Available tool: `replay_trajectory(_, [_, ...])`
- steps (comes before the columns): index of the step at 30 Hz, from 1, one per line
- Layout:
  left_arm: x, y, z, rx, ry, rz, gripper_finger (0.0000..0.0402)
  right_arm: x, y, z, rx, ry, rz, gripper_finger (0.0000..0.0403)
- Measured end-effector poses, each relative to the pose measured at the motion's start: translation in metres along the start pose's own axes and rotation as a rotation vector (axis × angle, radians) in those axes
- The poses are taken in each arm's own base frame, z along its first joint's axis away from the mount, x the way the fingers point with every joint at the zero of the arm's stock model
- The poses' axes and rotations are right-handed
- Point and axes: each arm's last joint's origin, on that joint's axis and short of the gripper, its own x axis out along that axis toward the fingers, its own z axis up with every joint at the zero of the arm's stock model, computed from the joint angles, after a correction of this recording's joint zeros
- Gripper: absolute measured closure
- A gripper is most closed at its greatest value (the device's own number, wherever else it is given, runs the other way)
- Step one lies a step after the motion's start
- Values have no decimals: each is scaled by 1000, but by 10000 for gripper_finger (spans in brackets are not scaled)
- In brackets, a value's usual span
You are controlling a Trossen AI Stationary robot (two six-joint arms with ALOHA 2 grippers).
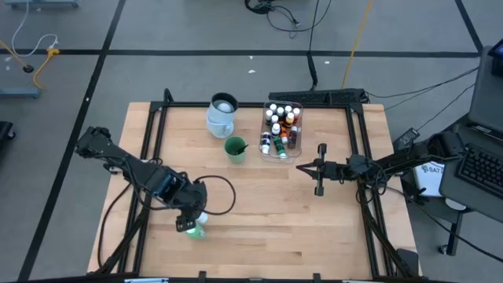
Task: Pick & Place Paint Supplies
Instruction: Put the large white paint bottle into the transparent bin
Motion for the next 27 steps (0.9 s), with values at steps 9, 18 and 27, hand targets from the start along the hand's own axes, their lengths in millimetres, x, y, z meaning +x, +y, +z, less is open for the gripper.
replay_trajectory(9, [20, -8, 8, 49, 51, 50, 87, 0, 0, 0, 0, 0, 0, 401])
replay_trajectory(18, [27, -10, 11, 68, 98, 52, 87, 0, 0, 0, -2, 0, 0, 401])
replay_trajectory(27, [27, -10, 10, 89, 108, 61, 125, 0, 0, 0, -2, -2, -1, 401])
